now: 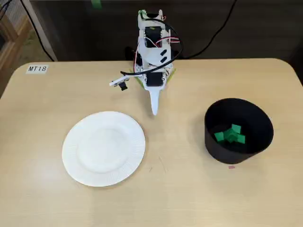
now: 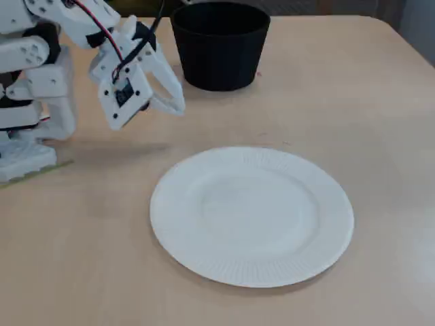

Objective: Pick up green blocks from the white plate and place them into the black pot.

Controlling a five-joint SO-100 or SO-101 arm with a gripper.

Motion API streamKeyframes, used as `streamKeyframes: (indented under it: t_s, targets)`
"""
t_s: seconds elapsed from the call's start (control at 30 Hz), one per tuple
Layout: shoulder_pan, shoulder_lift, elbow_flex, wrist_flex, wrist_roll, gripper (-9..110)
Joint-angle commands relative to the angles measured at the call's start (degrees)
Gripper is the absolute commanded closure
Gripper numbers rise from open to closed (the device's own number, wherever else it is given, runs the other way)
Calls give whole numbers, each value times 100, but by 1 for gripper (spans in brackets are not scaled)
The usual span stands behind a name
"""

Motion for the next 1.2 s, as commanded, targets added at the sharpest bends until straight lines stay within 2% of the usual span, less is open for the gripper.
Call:
streamKeyframes:
  t_s: [0.0, 1.17]
  targets:
    - [9, 26, -9, 44, -35, 102]
    - [9, 26, 0, 18, -44, 104]
